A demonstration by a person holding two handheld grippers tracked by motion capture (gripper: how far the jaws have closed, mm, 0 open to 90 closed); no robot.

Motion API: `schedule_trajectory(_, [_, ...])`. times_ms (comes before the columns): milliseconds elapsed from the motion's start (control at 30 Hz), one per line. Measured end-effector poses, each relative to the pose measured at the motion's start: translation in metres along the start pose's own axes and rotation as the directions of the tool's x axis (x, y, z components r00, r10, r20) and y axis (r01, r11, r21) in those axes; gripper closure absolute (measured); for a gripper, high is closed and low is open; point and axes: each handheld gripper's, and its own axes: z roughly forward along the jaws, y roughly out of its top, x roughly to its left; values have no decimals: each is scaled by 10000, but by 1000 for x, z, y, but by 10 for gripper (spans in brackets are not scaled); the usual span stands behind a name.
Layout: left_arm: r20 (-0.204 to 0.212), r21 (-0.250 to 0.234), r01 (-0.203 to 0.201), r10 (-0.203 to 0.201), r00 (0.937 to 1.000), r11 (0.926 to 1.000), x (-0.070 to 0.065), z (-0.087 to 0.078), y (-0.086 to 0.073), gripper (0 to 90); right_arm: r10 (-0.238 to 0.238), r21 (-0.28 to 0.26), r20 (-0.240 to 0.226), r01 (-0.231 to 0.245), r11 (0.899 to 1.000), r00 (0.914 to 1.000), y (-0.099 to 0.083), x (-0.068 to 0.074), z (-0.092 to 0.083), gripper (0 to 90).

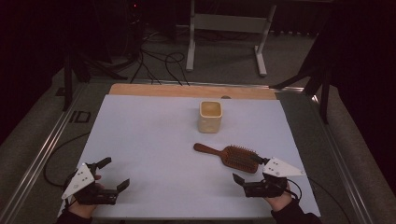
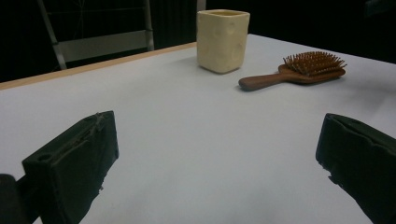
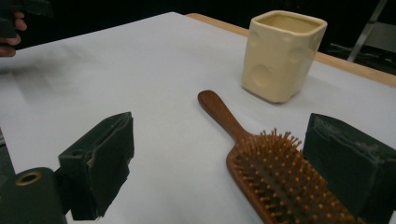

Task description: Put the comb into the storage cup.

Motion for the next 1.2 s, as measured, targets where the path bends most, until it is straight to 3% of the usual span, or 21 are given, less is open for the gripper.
schedule_trajectory(467, [48,55,-27,27,10000,10000,-1,1,0,0,-341,-62,52,341,9994,9994,36,-4,11,89])
schedule_trajectory(1200, [152,82,-43,41,9999,10000,-1,1,-1,0,-762,382,-250,772,9963,9968,66,-5,49,93])
